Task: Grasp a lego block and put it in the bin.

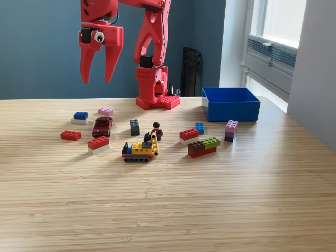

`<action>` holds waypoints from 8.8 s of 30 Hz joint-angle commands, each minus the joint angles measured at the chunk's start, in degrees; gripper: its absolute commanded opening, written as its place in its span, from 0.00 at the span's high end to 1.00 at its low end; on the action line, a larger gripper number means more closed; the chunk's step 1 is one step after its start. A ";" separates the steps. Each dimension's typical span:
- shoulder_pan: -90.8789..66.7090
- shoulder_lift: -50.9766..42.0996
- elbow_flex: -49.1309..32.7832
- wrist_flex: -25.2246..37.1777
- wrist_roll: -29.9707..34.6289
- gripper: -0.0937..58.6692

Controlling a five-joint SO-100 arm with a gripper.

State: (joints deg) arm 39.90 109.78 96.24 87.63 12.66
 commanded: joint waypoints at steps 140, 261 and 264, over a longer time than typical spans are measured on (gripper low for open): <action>-108.28 -9.84 -16.44 13.97 7.56 1.00; -43.51 -9.67 -7.73 0.44 -27.42 0.93; -47.55 -9.67 -5.01 -2.64 -28.04 0.84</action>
State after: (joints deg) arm -3.96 95.45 90.62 87.45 -14.85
